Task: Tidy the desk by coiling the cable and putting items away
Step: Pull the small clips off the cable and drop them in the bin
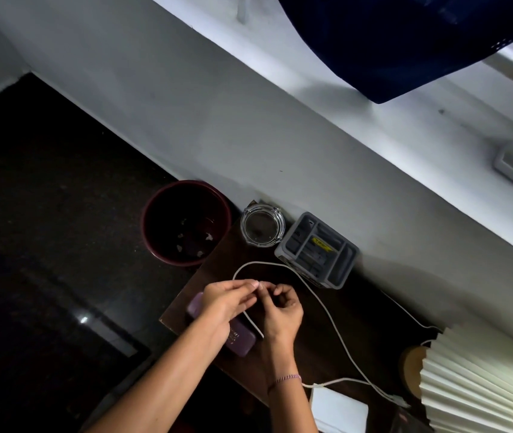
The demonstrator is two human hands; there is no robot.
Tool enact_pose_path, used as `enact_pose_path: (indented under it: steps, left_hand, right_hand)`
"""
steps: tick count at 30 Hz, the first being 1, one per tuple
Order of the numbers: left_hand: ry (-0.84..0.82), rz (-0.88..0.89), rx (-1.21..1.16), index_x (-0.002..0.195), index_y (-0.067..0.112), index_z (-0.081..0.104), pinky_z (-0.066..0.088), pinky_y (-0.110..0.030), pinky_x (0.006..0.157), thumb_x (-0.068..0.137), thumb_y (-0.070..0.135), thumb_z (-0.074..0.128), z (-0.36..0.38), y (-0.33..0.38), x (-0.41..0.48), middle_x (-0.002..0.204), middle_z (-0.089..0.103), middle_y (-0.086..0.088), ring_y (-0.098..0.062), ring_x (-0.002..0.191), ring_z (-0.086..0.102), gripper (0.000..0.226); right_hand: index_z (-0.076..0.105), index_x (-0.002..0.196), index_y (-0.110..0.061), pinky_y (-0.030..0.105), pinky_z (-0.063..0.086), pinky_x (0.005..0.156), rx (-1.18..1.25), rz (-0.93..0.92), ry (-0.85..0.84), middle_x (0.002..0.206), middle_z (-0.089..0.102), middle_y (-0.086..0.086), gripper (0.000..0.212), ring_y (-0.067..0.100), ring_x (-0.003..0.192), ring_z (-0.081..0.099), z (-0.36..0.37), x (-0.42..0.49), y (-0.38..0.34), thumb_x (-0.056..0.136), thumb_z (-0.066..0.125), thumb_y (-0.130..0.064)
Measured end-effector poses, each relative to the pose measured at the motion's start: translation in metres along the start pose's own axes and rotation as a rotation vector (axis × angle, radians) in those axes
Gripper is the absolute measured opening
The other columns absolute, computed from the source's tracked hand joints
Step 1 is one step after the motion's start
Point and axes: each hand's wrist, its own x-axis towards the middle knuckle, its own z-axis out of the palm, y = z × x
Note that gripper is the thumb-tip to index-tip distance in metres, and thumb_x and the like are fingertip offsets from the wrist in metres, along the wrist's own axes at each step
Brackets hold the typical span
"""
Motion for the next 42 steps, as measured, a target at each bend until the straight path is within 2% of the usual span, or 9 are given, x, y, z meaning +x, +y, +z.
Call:
enact_pose_path:
  steps: [9, 14, 21, 25, 30, 35, 38, 40, 42]
  left_hand:
    - [0.096, 0.05, -0.087, 0.071, -0.002, 0.065, 0.056, -0.013, 0.06, 0.072, -0.012, 0.066, -0.031, 0.006, 0.008, 0.06, 0.07, -0.007, -0.008, 0.053, 0.069, 0.01]
    - [0.191, 0.119, -0.007, 0.07, 0.003, 0.065, 0.053, -0.01, 0.054, 0.07, -0.009, 0.07, -0.048, 0.01, 0.017, 0.056, 0.069, -0.001, -0.005, 0.051, 0.067, 0.013]
    - [0.294, 0.249, -0.034, 0.067, 0.004, 0.06, 0.051, -0.008, 0.051, 0.076, -0.014, 0.061, -0.056, 0.062, 0.053, 0.043, 0.064, 0.002, -0.001, 0.042, 0.063, 0.021]
    - [0.349, 0.255, -0.128, 0.079, -0.001, 0.063, 0.055, -0.015, 0.055, 0.077, -0.009, 0.063, -0.061, 0.098, 0.072, 0.075, 0.064, -0.011, -0.013, 0.065, 0.068, 0.009]
    - [0.391, 0.2, -0.071, 0.109, 0.002, 0.062, 0.053, -0.03, 0.074, 0.08, -0.002, 0.064, -0.07, 0.115, 0.089, 0.101, 0.063, -0.017, -0.029, 0.093, 0.065, 0.029]
    - [0.401, 0.16, -0.04, 0.116, -0.002, 0.058, 0.05, -0.028, 0.077, 0.086, -0.002, 0.057, -0.073, 0.097, 0.083, 0.111, 0.064, -0.02, -0.029, 0.098, 0.064, 0.031]
    - [0.353, 0.145, -0.02, 0.116, -0.01, 0.055, 0.054, -0.021, 0.067, 0.088, -0.004, 0.053, -0.068, 0.074, 0.071, 0.085, 0.063, -0.014, -0.016, 0.07, 0.071, 0.029]
    - [0.324, 0.131, 0.009, 0.113, -0.012, 0.055, 0.053, -0.013, 0.05, 0.088, -0.005, 0.051, -0.062, 0.057, 0.064, 0.074, 0.059, -0.01, -0.004, 0.043, 0.064, 0.026]
    - [0.306, 0.112, 0.024, 0.111, -0.012, 0.056, 0.052, -0.01, 0.047, 0.088, -0.004, 0.052, -0.058, 0.043, 0.059, 0.073, 0.059, -0.011, -0.005, 0.042, 0.063, 0.025]
  right_hand:
    - [0.044, 0.076, -0.016, 0.022, 0.051, 0.072, -0.31, -0.1, -0.388, 0.079, 0.063, 0.003, 0.031, 0.011, 0.076, 0.063, 0.012, 0.002, -0.013, 0.078, 0.058, 0.011]
    - [0.043, 0.093, -0.021, 0.02, 0.052, 0.076, -0.31, -0.087, -0.503, 0.106, 0.054, 0.0, 0.033, 0.014, 0.094, 0.067, 0.024, -0.007, -0.016, 0.084, 0.051, 0.01]
    - [0.049, 0.099, -0.02, 0.026, 0.05, 0.08, -0.203, -0.01, -0.281, 0.111, 0.056, 0.005, 0.025, 0.011, 0.093, 0.066, 0.034, -0.021, 0.01, 0.087, 0.052, 0.003]
    - [0.053, 0.096, -0.018, 0.023, 0.052, 0.074, -0.232, 0.028, -0.259, 0.108, 0.058, 0.002, 0.014, 0.008, 0.09, 0.066, 0.03, -0.026, 0.017, 0.091, 0.051, -0.005]
    - [0.057, 0.092, -0.017, 0.027, 0.052, 0.075, -0.285, 0.042, -0.189, 0.096, 0.061, -0.004, 0.008, 0.012, 0.085, 0.063, 0.022, -0.021, 0.018, 0.091, 0.052, -0.011]
    - [0.057, 0.089, -0.025, 0.019, 0.04, 0.082, -0.624, -0.193, -0.047, 0.096, 0.057, -0.007, 0.017, 0.011, 0.094, 0.056, 0.011, -0.002, 0.012, 0.088, 0.055, -0.008]
    - [0.061, 0.105, -0.014, 0.019, 0.03, 0.094, -0.918, -0.313, -0.053, 0.11, 0.056, 0.003, 0.021, 0.019, 0.105, 0.047, -0.003, 0.013, 0.016, 0.086, 0.056, -0.005]
    - [0.06, 0.112, -0.014, 0.029, 0.039, 0.096, -1.051, -0.329, -0.112, 0.118, 0.055, 0.005, 0.029, 0.025, 0.109, 0.046, -0.011, 0.022, 0.021, 0.086, 0.055, -0.003]
    - [0.059, 0.116, -0.014, 0.04, 0.047, 0.093, -1.152, -0.335, -0.158, 0.124, 0.054, 0.006, 0.035, 0.028, 0.111, 0.046, -0.017, 0.026, 0.025, 0.085, 0.053, 0.0]
